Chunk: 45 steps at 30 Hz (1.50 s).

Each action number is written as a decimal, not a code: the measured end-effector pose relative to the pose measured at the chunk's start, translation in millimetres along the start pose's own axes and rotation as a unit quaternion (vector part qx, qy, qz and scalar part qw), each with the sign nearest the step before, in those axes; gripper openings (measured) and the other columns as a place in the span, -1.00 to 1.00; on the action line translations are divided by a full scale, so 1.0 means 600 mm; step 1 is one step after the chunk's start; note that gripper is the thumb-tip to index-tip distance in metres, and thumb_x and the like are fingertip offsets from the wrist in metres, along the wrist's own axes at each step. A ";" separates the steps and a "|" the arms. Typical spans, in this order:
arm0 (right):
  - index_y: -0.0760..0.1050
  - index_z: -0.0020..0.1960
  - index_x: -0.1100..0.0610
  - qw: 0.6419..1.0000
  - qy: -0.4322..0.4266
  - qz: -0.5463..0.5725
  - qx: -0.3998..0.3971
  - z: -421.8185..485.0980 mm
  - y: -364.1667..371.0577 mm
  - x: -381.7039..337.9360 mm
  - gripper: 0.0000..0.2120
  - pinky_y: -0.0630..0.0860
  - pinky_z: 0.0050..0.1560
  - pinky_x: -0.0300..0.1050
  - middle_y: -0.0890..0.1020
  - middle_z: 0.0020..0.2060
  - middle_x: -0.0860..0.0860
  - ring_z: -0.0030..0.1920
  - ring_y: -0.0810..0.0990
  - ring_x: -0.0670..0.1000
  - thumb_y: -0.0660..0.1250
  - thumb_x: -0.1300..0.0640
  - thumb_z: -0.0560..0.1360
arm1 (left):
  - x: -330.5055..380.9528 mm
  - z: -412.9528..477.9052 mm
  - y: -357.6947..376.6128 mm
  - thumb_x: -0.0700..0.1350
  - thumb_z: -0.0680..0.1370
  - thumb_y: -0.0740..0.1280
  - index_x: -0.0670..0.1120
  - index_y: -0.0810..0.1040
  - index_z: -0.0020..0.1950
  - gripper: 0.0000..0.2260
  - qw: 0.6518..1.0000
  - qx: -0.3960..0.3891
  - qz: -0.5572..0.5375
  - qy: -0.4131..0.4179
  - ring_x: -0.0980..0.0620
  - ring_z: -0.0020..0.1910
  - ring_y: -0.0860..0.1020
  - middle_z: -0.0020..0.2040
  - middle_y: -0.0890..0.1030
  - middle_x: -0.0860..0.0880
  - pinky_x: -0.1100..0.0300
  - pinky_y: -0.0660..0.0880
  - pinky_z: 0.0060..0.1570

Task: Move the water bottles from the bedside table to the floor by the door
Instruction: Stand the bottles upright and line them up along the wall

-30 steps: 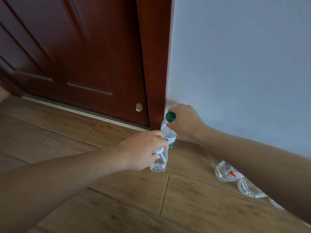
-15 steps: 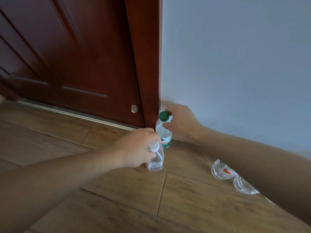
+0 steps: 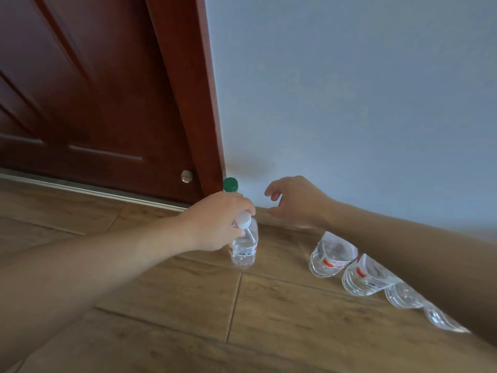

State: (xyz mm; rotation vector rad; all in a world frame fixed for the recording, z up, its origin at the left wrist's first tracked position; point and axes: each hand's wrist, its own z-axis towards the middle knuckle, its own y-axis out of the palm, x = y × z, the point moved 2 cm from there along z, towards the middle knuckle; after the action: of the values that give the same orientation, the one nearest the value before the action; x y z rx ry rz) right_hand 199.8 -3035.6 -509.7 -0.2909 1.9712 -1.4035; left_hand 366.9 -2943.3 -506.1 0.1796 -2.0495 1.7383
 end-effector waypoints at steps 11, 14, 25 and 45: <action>0.55 0.23 -0.03 0.998 0.047 -0.027 -0.024 -0.120 -0.052 0.123 -0.65 0.46 0.10 -0.22 0.60 0.05 -0.14 -0.03 0.51 -0.15 0.40 -0.04 0.46 | 0.064 0.095 0.021 -0.09 0.55 0.37 0.03 0.55 0.23 -0.75 0.997 -0.055 0.054 0.011 -0.01 0.09 0.48 0.05 0.51 0.04 0.08 0.41 0.13; 0.57 0.19 -0.05 0.998 0.056 -0.018 -0.029 -0.147 -0.057 0.148 -0.66 0.46 0.07 -0.21 0.59 0.03 -0.16 -0.02 0.54 -0.15 0.42 -0.10 0.44 | 0.076 0.109 0.031 -0.08 0.55 0.38 0.02 0.55 0.22 -0.76 0.997 -0.051 0.063 0.014 0.01 0.02 0.47 -0.01 0.48 0.06 0.11 0.42 0.05; 0.56 0.23 -0.07 0.997 0.021 -0.059 -0.053 -0.159 -0.045 0.154 -0.61 0.44 0.19 -0.14 0.59 0.13 -0.13 0.13 0.51 -0.10 0.43 -0.12 0.44 | 0.086 0.130 0.046 -0.03 0.56 0.33 -0.01 0.56 0.22 -0.76 0.995 -0.047 0.089 0.005 -0.01 0.03 0.50 0.04 0.52 0.00 0.03 0.48 0.06; 0.58 0.13 -0.06 0.995 0.047 -0.074 -0.038 -0.143 -0.029 0.163 -0.65 0.44 0.02 -0.13 0.56 0.03 -0.10 0.04 0.50 -0.04 0.45 -0.15 0.40 | 0.063 0.146 0.018 -0.08 0.51 0.43 0.01 0.60 0.26 -0.68 0.997 -0.046 0.063 0.008 0.02 0.16 0.49 0.19 0.59 0.04 0.16 0.36 0.07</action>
State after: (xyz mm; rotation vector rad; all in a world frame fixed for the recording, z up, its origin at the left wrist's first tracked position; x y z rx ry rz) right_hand 68.7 -3031.9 -518.2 -0.4194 2.1211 -1.4604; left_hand 307.5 -3018.9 -510.0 0.0075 -2.1665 1.7078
